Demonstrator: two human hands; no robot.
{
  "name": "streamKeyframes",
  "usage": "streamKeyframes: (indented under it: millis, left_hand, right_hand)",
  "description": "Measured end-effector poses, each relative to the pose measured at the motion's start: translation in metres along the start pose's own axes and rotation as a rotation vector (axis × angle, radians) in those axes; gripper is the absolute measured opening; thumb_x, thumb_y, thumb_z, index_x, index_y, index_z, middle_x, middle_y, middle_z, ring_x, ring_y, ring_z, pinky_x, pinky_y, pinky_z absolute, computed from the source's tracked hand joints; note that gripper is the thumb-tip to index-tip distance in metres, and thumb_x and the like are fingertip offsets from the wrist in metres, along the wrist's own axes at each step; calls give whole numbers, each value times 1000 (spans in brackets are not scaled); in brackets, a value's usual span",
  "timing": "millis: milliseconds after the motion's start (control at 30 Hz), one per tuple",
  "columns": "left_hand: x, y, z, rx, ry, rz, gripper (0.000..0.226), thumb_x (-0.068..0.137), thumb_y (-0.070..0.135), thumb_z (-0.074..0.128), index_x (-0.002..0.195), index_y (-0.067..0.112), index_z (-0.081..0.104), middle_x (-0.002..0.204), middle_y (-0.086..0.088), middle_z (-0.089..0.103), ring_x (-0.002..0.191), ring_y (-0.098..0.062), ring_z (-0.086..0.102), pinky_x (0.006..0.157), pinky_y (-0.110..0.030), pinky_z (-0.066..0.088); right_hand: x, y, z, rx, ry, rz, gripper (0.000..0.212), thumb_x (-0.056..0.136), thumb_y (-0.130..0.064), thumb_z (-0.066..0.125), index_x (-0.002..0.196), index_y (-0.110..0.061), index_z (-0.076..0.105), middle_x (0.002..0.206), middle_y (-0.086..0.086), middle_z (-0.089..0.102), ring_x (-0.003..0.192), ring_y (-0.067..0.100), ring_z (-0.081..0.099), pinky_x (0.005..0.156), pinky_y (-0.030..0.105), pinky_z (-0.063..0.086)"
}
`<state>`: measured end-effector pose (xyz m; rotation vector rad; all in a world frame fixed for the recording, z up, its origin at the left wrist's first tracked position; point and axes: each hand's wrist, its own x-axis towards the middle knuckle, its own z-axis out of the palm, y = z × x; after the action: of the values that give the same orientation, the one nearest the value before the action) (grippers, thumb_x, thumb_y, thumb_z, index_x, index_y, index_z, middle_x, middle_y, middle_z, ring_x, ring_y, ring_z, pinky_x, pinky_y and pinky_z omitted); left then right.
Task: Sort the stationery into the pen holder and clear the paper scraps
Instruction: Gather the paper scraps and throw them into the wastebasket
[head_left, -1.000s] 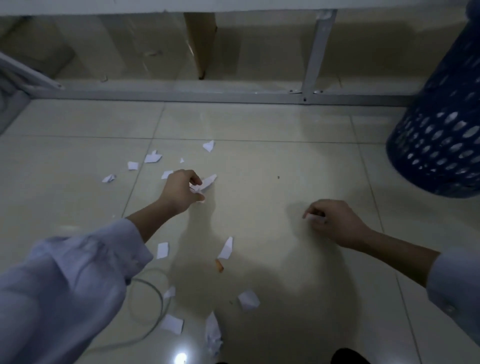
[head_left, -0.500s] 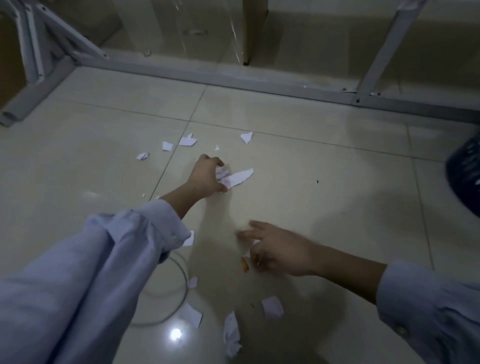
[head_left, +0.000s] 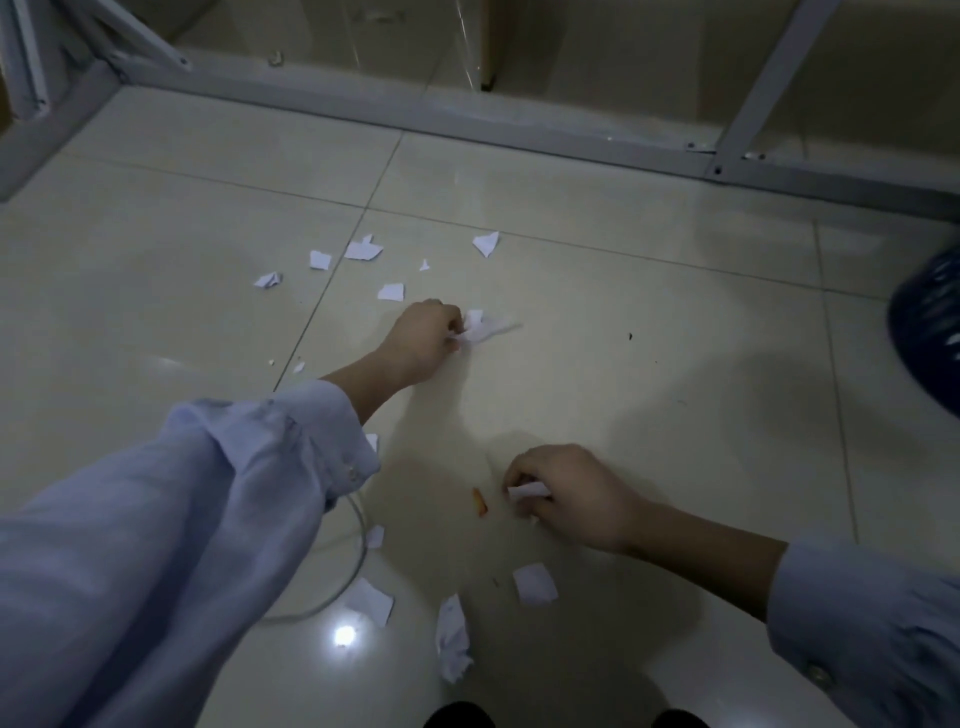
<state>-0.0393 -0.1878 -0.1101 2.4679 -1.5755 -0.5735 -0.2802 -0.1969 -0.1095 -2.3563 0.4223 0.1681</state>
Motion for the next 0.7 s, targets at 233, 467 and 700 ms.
streamKeyframes:
  millis: [233, 467, 700]
  left_hand:
    - [-18, 9, 13, 341, 45, 59, 20, 89, -1, 45, 108, 2, 50, 110, -17, 56, 100, -34, 51, 81, -34, 30]
    - [-48, 5, 13, 103, 4, 55, 16, 82, -5, 47, 97, -1, 50, 103, -24, 53, 93, -37, 52, 77, -40, 39]
    - [-81, -8, 8, -16, -13, 6, 13, 84, 1, 51, 96, 0, 57, 100, -17, 65, 96, -33, 57, 69, -29, 36]
  right_hand:
    - [-12, -5, -4, 96, -136, -6, 30, 73, -24, 78, 102, -19, 73, 95, -5, 73, 81, -3, 58, 68, 6, 41]
    - [-28, -9, 7, -194, -340, -105, 45, 74, -25, 75, 115, -16, 60, 108, 8, 53, 97, 23, 51, 76, 32, 36]
    - [-33, -13, 9, -229, -385, -125, 22, 77, -20, 69, 98, -12, 71, 106, 7, 57, 98, 24, 56, 80, 32, 42]
